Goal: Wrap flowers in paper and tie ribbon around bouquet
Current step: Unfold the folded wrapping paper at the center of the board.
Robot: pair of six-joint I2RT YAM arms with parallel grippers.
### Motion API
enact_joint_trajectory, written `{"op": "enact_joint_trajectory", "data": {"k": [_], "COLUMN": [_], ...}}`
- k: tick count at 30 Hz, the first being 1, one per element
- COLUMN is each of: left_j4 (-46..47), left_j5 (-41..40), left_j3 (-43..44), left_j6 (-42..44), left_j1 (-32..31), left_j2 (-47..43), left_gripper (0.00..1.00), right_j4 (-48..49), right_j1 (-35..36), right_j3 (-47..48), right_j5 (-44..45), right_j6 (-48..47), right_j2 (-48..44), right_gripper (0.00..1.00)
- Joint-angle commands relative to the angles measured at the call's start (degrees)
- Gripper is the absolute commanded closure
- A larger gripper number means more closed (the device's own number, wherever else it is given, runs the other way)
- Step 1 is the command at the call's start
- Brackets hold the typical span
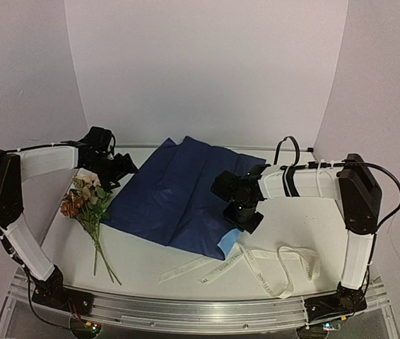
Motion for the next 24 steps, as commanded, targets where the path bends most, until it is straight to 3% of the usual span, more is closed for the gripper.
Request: {"op": "enact_joint_trajectory", "data": {"k": [1,5,12,19,22,24], "left_j4": [2.6,9.1,12.1,7.3,4.7,3.8], "left_j5": [-3.6,0.7,3.3,-3.0,-6.3,-7.3], "left_j3": [-10.4,-16.2,-13.8,-8.9,-4.3,-1.2], "left_j6": [-8.7,-10.5,-7.8,-3.5,0.1,3.0], "left_j1": [0.4,0.0,-3.4,-3.6,-2.3,-1.2], "left_j2": [-6.7,-6.7,2.1,9.7,13.8,16.7], "left_gripper": [0.1,0.1,0.11,0.15,0.15,0.15], "right_j4": [1.8,3.5,12.1,17.5,17.6,17.6], "right_j1": [0.1,-0.1,1.7,5.7,5.7,5.6], "right_j3": [-0.4,-6.3,-18.5,-15.4,-15.4,-17.9], "right_j5": [4.5,5.5,4.4,2.8,2.7,3.7], "right_j6": [3.7,4.0,10.2,7.0,1.8,-2.3], "right_j2": [-0.2,-3.9,-9.5,-9.7,-10.8,-12.9], "right_gripper": [1.0,1.0,1.0,0.98,0.78,0.57]}}
